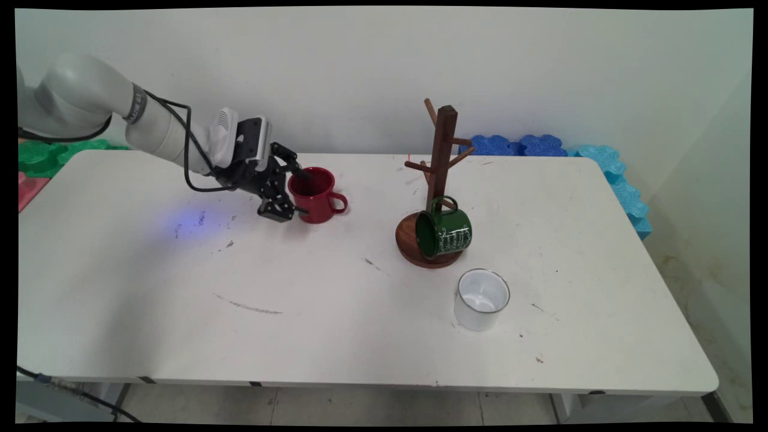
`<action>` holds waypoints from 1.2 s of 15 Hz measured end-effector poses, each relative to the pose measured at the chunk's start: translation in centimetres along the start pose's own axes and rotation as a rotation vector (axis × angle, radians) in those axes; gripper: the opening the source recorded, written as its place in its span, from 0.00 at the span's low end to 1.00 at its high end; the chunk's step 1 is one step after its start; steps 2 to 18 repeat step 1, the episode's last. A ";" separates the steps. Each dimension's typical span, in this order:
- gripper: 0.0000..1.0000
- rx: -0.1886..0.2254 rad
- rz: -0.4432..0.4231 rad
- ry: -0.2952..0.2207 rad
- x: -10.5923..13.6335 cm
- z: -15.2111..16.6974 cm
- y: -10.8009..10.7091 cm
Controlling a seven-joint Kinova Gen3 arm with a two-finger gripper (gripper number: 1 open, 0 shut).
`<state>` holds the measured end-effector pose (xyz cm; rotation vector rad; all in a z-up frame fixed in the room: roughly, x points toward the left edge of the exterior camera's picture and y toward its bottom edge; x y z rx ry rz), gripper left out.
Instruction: Place the picked object on the table
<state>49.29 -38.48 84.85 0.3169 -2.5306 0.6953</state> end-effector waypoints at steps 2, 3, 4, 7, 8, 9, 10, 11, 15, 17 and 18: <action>1.00 -0.002 0.002 0.000 0.0 0.0 0.1; 1.00 -0.002 0.002 0.000 0.0 0.0 0.1; 1.00 -0.002 0.002 0.000 0.0 0.0 0.1; 1.00 -0.002 0.002 0.000 0.0 0.0 0.1; 1.00 -0.002 0.002 0.000 0.0 0.0 0.1; 1.00 -0.002 0.002 0.000 0.0 0.0 0.1; 1.00 -0.002 0.002 0.000 0.0 0.0 0.1; 1.00 -0.002 0.002 0.000 0.0 0.0 0.1; 1.00 -0.002 0.002 0.000 0.0 0.0 0.1; 1.00 -0.002 0.002 0.000 0.0 0.0 0.1; 1.00 -0.002 0.002 0.000 0.0 0.0 0.1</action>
